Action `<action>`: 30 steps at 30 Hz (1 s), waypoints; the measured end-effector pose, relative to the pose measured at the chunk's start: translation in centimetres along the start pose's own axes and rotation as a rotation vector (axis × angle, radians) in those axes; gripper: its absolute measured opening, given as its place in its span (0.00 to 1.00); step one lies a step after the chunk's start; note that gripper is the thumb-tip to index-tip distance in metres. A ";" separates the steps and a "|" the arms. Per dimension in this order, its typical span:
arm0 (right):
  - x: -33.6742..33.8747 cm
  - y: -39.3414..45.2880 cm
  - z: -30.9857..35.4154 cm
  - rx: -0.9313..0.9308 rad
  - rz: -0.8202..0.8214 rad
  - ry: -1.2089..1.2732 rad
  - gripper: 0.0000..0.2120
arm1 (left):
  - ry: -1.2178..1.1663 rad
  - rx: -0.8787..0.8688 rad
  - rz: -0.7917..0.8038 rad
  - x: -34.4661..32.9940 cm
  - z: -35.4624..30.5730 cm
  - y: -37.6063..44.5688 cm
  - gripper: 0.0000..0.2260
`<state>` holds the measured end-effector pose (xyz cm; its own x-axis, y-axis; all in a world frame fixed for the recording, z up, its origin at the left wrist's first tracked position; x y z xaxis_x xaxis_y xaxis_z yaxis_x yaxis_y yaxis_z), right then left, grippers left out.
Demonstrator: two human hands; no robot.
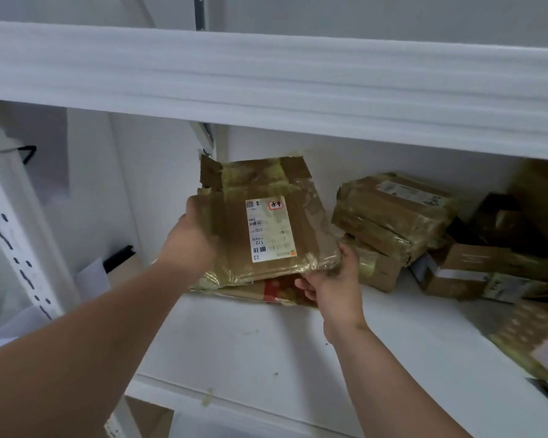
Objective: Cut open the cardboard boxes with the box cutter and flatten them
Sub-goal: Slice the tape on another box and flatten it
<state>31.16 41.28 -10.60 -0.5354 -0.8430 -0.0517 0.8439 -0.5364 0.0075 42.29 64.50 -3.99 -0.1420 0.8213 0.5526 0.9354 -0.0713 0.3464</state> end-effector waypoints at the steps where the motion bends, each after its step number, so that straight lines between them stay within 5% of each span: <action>1: -0.2 0.2 0.1 0.029 -0.012 -0.032 0.30 | 0.067 -0.041 0.010 -0.3 -0.2 0.6 0.22; 4: -0.6 0.7 0.0 0.034 -0.032 -0.153 0.24 | 0.227 -0.122 0.048 -1.6 0.1 2.1 0.08; 6: -0.6 0.9 -0.6 0.020 -0.051 -0.309 0.13 | 0.287 -0.114 0.114 -2.6 1.3 3.1 0.10; 8: -0.6 1.3 -1.0 0.056 -0.066 -0.727 0.08 | 0.293 -0.057 0.251 -3.8 2.9 3.5 0.17; 10: -0.7 1.4 -1.3 0.113 -0.094 -1.174 0.09 | 0.441 -0.012 0.409 -5.6 4.2 3.1 0.20; 12: -0.7 1.2 -1.6 0.154 -0.114 -1.345 0.24 | 0.698 -0.105 0.393 -6.4 4.4 2.4 0.25; 14: -1.5 1.2 -1.7 0.280 -0.066 -1.369 0.33 | 0.878 -0.218 0.346 -6.5 3.8 1.4 0.31; 18: -3.9 1.2 -3.3 0.423 0.193 -1.456 0.25 | 0.894 -0.289 0.457 -8.9 3.8 0.4 0.26; 21: -4.3 1.2 -6.1 0.326 0.385 -1.503 0.31 | 0.739 -0.005 0.781 -10.7 6.9 -1.3 0.48; 23: -4.2 1.1 -7.2 0.343 0.411 -1.529 0.35 | 0.786 -0.022 0.848 -11.0 7.7 -2.3 0.58; 30: -4.1 1.4 -8.1 0.380 0.370 -1.456 0.32 | 0.806 -0.168 0.778 -11.0 8.5 -2.4 0.46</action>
<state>34.76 44.29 -18.45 -0.0658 -0.1143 0.9913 0.9948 -0.0845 0.0563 44.38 60.44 -17.29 0.2355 -0.0792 0.9686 0.8137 -0.5290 -0.2411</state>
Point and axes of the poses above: each hand's wrist, its own y-axis towards the middle knuckle, its own x-axis out of the back of the hand, z = x × y, the point moved 8 cm from there along y, towards the middle knuckle, and after that the axes turned 8 degrees about -y, right-handed, at the moved point
